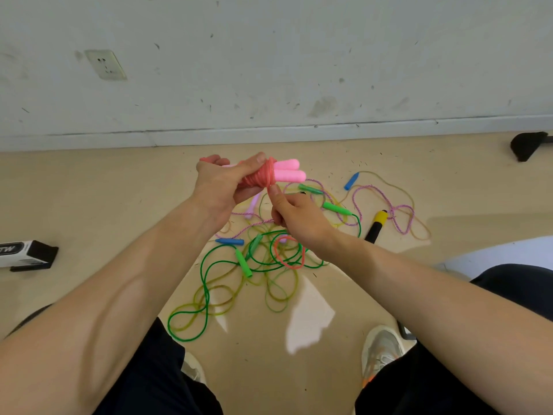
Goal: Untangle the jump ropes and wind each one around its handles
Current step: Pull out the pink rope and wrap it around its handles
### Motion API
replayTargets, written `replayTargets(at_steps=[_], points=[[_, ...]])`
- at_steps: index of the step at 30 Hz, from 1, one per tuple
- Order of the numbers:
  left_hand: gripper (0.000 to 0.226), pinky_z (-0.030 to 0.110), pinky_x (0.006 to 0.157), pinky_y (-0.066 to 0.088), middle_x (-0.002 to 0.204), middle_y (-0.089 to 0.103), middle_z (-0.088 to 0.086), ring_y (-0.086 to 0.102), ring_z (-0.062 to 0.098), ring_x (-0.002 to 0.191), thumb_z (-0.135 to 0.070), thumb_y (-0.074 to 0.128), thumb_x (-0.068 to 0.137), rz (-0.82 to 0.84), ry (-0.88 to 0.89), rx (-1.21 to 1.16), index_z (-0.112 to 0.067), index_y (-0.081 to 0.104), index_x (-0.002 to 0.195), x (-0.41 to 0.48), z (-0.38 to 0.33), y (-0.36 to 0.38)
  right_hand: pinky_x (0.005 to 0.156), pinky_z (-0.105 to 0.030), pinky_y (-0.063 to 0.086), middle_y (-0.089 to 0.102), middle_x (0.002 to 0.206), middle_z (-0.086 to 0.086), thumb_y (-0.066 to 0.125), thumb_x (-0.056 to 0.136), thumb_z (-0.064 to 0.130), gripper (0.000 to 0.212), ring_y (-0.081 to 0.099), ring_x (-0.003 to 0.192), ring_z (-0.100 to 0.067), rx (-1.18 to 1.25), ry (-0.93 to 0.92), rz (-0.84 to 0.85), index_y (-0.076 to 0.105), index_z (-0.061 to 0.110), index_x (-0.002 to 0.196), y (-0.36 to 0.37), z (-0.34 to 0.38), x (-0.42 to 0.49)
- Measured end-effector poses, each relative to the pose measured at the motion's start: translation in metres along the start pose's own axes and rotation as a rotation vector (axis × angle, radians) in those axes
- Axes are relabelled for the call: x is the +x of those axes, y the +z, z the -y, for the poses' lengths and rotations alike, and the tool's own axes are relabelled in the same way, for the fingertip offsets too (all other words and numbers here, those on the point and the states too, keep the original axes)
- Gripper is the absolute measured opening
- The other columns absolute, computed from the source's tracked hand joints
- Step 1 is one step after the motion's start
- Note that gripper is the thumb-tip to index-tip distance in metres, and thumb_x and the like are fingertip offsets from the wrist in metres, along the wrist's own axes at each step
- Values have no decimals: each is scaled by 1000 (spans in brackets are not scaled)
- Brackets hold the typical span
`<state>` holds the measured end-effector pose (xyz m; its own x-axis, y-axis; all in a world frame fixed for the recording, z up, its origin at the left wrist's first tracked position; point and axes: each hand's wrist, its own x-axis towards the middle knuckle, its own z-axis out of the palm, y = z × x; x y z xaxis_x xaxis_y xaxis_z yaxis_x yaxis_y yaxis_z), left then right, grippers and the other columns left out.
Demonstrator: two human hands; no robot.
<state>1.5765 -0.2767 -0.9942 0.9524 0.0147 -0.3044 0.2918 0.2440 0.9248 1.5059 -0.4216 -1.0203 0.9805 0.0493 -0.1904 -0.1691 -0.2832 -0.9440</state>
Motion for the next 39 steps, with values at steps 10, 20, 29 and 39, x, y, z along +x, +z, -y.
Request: replayTargets(at_steps=[10,20,29,39], points=[[40,34,70,60,108,60,20,71,24,92,-16,80,73,266,-56,90,-17,40,70,0,-18,-11,59,-23,39,49,56,20,52,104,26,25,41,59,-7,-36,-179,102,65,23,83,-24,1,8],[80,35,63,61,108,48,-3,66,8,77,-6,91,59,421,0,346,-16,44,123,-13,-26,-11,52,-31,23,31,55,4,51,61,64,48,28,52,-15,-664,-72,165,33,20,58,-64,6,23],[90,27,60,56,116,43,-4,57,5,89,1,89,62,546,140,686,-20,40,135,-17,-23,-14,60,-17,41,65,70,12,72,90,24,6,56,58,2,-532,-186,222,73,19,87,-78,0,36],[98,22,77,52,120,43,1,49,11,105,-7,94,61,478,338,894,-19,35,138,-5,-18,-21,42,-18,29,48,54,8,68,93,31,25,37,40,-3,-384,-16,146,73,10,80,-69,17,30]])
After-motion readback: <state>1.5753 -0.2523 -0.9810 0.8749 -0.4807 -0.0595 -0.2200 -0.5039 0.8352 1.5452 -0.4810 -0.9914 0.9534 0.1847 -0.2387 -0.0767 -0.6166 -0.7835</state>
